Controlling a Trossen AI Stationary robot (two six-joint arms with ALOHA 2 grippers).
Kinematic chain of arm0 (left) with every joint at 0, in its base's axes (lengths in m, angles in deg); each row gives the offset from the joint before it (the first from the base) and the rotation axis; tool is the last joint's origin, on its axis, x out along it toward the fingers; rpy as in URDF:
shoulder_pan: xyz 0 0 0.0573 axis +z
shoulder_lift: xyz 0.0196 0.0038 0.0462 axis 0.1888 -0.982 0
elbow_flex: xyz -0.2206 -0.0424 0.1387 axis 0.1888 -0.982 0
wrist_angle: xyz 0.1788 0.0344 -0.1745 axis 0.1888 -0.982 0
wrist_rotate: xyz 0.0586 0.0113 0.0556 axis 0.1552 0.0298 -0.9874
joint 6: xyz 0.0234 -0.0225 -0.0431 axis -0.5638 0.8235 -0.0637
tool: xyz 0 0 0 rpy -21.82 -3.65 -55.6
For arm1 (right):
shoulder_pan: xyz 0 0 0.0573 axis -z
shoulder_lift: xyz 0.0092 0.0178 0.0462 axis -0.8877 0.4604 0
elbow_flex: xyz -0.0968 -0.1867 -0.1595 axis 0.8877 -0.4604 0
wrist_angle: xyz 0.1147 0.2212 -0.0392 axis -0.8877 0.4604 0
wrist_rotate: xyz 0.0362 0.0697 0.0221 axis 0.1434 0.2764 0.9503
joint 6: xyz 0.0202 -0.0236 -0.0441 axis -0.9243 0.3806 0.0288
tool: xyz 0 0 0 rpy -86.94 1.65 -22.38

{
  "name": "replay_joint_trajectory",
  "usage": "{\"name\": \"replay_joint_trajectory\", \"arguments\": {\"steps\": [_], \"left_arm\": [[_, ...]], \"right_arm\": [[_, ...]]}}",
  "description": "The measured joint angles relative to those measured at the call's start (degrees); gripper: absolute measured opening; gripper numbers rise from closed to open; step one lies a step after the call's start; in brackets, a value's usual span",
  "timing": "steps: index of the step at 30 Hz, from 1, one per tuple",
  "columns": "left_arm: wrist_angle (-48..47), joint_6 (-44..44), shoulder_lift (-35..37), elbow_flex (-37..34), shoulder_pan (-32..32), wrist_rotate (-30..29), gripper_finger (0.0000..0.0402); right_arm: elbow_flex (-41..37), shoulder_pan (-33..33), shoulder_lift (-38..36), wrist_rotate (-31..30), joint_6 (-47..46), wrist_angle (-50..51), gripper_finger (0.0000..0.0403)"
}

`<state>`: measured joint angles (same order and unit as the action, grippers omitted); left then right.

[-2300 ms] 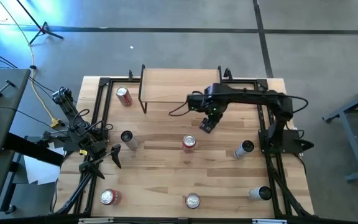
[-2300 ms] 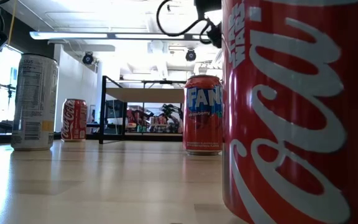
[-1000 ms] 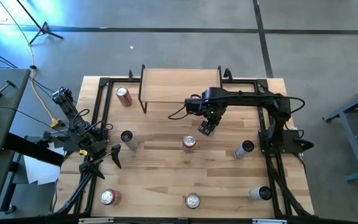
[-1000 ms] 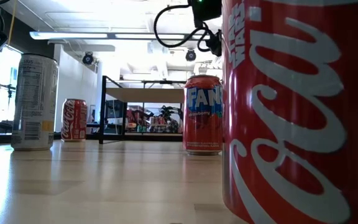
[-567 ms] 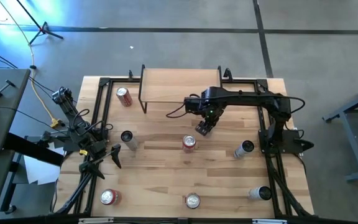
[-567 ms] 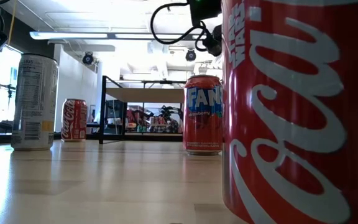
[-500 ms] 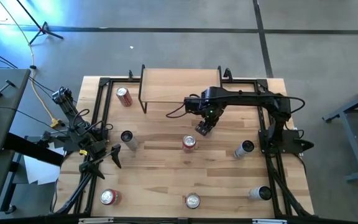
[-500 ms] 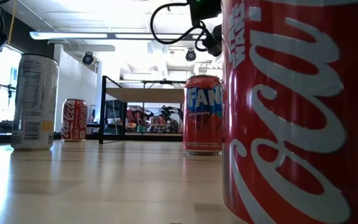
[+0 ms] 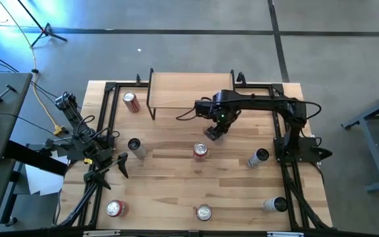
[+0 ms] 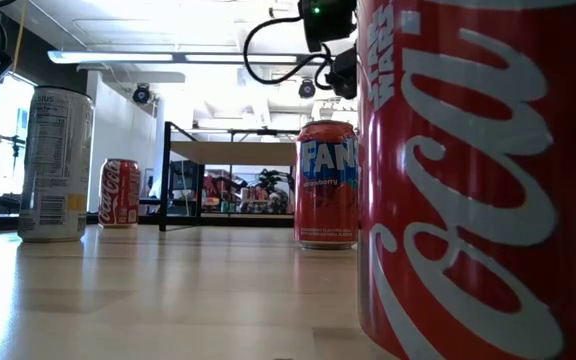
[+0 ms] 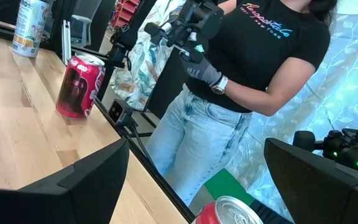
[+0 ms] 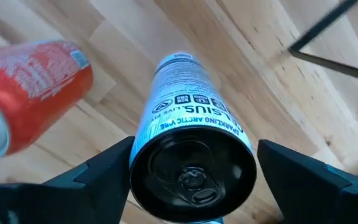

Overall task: Place canned beverage on shelf
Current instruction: Put the top white blue soda can on the shelf

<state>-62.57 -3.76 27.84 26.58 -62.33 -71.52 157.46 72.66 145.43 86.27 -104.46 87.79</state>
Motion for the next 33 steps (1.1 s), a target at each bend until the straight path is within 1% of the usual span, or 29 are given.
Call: {"name": "replay_joint_trajectory", "arguments": {"steps": [8, 14, 17, 21, 25, 30, 33], "left_arm": [[0.0, 0.0, 0.0, 0.0, 0.0, 0.0, 0.036], [0.0, 0.0, 0.0, 0.0, 0.0, 0.0, 0.036], [0.0, 0.0, 0.0, 0.0, 0.0, 0.0, 0.036], [0.0, 0.0, 0.0, 0.0, 0.0, 0.0, 0.036], [0.0, 0.0, 0.0, 0.0, 0.0, 0.0, 0.036], [0.0, 0.0, 0.0, 0.0, 0.0, 0.0, 0.036], [0.0, 0.0, 0.0, 0.0, 0.0, 0.0, 0.036]], "right_arm": [[0.1, 0.0, 0.0, -1.3, -4.2, 0.9, 0.0362], [0.1, -1.7, -1.3, -2.3, -11.1, 1.0, 0.0366], [0.1, -3.3, -2.9, -4.3, -16.1, 0.7, 0.0366], [0.2, -7.1, -5.2, -9.1, -25.0, 0.3, 0.0366], [0.2, -11.9, -6.3, -15.6, -36.0, -0.4, 0.0366], [0.2, -19.0, -6.1, -28.1, -49.3, -0.7, 0.0366], [0.2, -23.0, -5.7, -33.4, -57.1, 1.0, 0.0366]]}}
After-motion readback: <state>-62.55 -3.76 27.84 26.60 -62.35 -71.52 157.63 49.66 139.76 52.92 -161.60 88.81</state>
